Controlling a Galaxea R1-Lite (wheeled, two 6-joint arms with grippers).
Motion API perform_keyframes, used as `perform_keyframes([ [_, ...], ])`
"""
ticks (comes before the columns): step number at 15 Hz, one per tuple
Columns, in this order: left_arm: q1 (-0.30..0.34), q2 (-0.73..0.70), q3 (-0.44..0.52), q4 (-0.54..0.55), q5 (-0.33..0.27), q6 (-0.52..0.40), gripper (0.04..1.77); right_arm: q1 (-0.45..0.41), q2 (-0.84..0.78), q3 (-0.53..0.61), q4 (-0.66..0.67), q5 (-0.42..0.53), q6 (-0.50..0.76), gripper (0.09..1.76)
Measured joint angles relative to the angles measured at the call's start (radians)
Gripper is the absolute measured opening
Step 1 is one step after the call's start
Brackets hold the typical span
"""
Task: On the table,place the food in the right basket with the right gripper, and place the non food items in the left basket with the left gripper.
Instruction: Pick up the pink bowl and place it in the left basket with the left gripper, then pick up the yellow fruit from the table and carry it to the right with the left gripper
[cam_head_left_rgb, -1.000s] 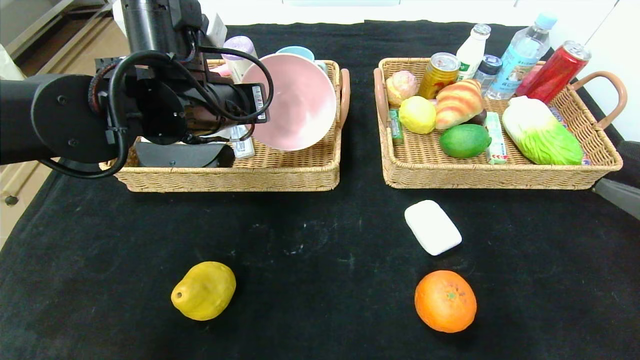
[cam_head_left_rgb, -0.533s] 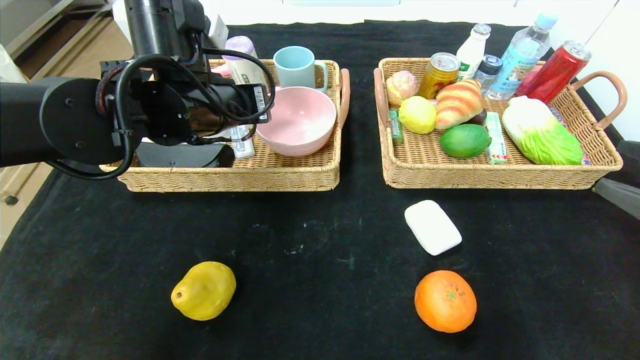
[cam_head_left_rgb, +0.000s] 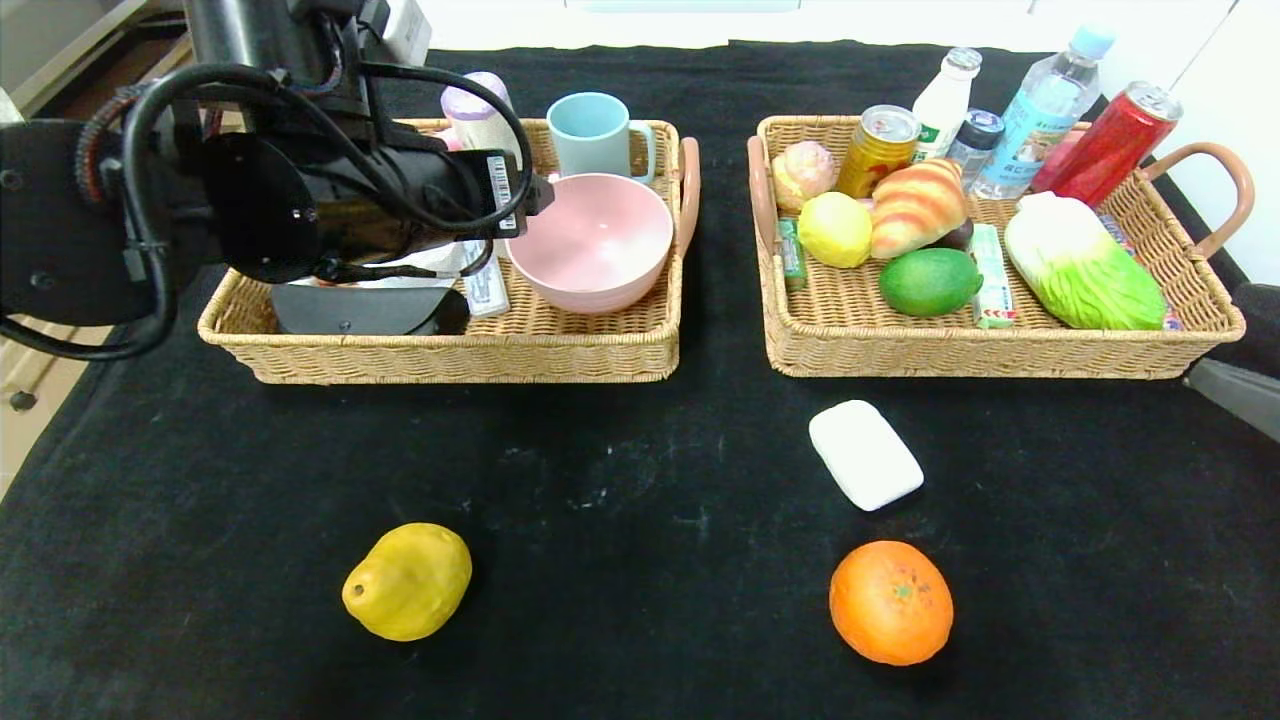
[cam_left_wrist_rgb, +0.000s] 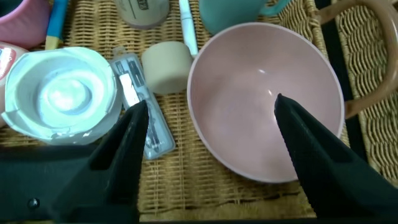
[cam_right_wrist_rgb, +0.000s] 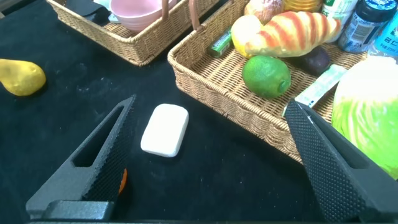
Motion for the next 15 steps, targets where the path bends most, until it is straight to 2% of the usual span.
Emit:
perform_keyframes([
  [3, -0.027, -0.058, 0.046, 0.057, 0.002, 0.002, 1.56, 0.001, 0.0, 0.0, 0.0, 0.001, 0.001, 1.71],
  [8, -0.073, -0.144, 0.095, 0.234, 0.006, -0.004, 1.63, 0.001, -0.001, 0.006, 0.0, 0.002, -0.009, 1.71],
  [12, -0.096, -0.222, 0.227, 0.298, -0.001, -0.004, 1.66, 0.006, -0.003, 0.01, 0.0, 0.001, -0.014, 1.71],
  [15, -0.1, -0.289, 0.329, 0.439, -0.037, -0.009, 1.68, 0.015, -0.003, 0.014, 0.0, 0.0, -0.015, 1.71],
])
